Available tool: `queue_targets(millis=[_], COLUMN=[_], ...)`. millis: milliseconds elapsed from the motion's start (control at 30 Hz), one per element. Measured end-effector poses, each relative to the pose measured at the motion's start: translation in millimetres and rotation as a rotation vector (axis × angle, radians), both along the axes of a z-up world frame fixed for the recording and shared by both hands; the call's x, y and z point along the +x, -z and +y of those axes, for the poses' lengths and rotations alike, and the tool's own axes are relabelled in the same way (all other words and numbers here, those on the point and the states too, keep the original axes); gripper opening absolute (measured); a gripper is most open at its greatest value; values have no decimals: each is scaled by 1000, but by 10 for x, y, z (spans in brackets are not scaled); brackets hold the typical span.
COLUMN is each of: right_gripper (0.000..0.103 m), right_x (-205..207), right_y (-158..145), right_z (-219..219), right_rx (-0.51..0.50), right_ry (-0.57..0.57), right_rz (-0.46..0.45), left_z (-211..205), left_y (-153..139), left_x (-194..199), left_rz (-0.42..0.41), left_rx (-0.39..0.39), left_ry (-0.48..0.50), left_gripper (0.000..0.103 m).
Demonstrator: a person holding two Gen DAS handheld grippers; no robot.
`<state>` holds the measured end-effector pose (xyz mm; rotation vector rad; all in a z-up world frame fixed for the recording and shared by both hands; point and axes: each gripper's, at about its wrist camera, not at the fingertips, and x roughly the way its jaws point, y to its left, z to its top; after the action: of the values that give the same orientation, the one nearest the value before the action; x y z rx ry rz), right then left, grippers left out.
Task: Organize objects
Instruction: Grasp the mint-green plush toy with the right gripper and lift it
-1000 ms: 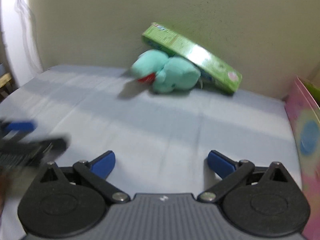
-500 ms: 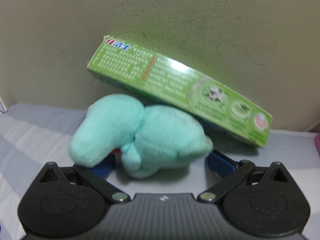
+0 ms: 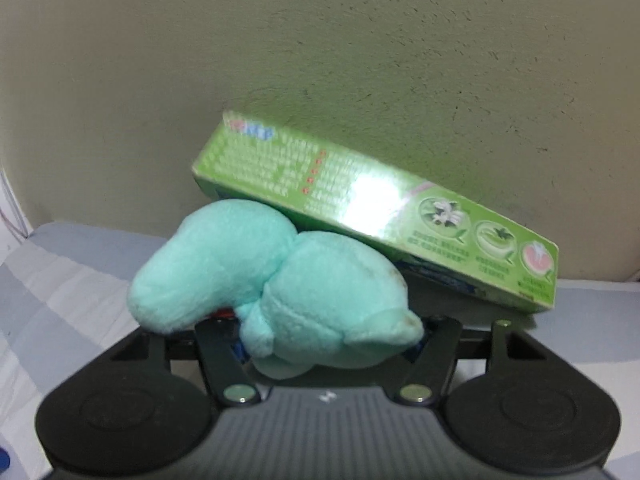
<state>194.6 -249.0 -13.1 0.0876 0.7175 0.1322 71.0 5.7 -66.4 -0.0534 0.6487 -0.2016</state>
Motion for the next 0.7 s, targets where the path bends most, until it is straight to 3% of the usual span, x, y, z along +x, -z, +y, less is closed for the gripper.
queue_targets(millis=[333, 467, 700], right_gripper=[65, 66, 68], right_x=[-672, -1114, -1989], right_y=[1, -4, -182], right_z=[-39, -178, -40], right_rx=[-89, -78, -113], right_ry=[-67, -92, -187], right_rz=[-7, -10, -14], left_z=[32, 38, 34], left_y=[-4, 0, 3], left_x=[-7, 5, -1], left_rz=[-5, -6, -6], left_rx=[-32, -39, -39], left_ry=[1, 2, 4], left_gripper=[103, 103, 103])
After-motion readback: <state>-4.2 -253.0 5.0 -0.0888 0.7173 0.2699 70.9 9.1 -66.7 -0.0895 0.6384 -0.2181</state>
